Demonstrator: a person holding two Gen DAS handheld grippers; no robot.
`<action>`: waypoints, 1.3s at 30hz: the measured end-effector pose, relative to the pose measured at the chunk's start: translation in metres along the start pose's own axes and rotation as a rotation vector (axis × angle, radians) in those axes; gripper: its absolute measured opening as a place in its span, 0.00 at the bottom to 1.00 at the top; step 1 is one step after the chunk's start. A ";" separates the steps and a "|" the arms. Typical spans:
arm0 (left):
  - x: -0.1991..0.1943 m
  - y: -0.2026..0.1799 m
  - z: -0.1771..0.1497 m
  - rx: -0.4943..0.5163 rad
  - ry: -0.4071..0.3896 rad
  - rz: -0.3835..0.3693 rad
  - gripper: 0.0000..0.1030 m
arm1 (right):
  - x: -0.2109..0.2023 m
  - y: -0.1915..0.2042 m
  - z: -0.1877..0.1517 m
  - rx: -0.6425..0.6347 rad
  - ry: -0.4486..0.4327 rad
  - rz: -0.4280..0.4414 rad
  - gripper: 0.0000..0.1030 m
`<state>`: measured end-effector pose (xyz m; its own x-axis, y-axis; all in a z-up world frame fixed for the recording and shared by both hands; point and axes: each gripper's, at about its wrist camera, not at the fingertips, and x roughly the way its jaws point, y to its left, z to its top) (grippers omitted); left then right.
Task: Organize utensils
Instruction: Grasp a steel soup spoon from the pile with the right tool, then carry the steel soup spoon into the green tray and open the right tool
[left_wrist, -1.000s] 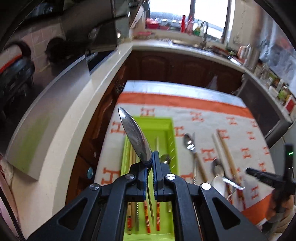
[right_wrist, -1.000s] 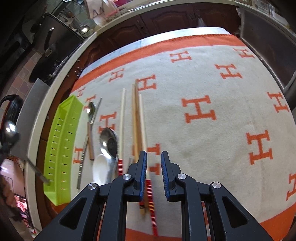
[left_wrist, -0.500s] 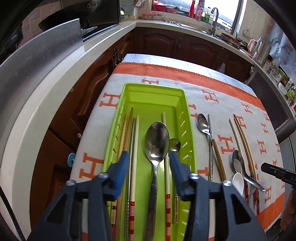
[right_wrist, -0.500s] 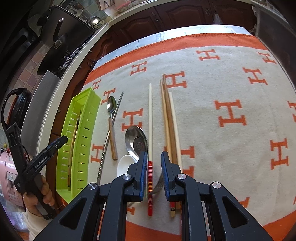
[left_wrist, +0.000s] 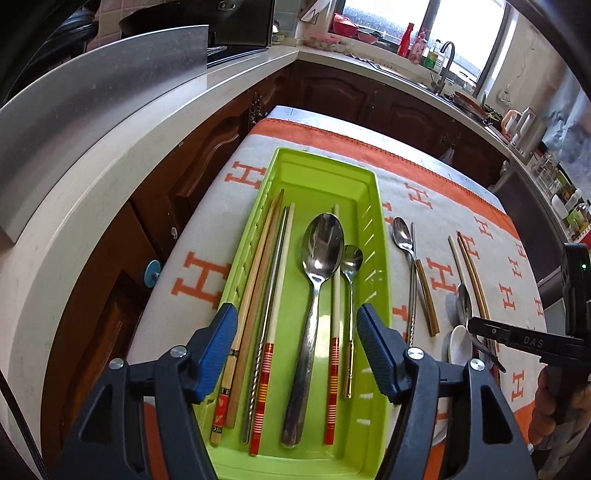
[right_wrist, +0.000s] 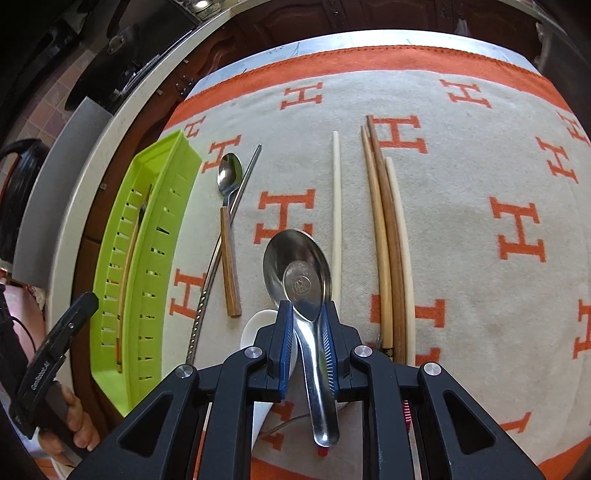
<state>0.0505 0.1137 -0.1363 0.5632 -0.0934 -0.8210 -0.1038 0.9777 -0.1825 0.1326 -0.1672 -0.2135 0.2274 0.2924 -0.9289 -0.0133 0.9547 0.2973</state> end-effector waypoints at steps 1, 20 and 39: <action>0.000 0.001 -0.001 -0.003 0.002 -0.004 0.63 | 0.002 0.002 0.000 -0.002 0.001 -0.002 0.15; -0.007 0.020 -0.009 -0.059 -0.014 -0.046 0.66 | 0.009 0.015 0.006 -0.071 -0.023 -0.082 0.21; -0.026 0.027 -0.009 -0.060 -0.060 0.001 0.72 | -0.047 0.050 0.009 -0.079 -0.169 -0.112 0.00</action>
<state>0.0258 0.1413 -0.1249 0.6114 -0.0793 -0.7874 -0.1523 0.9646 -0.2154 0.1295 -0.1339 -0.1531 0.3918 0.1771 -0.9028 -0.0536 0.9840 0.1698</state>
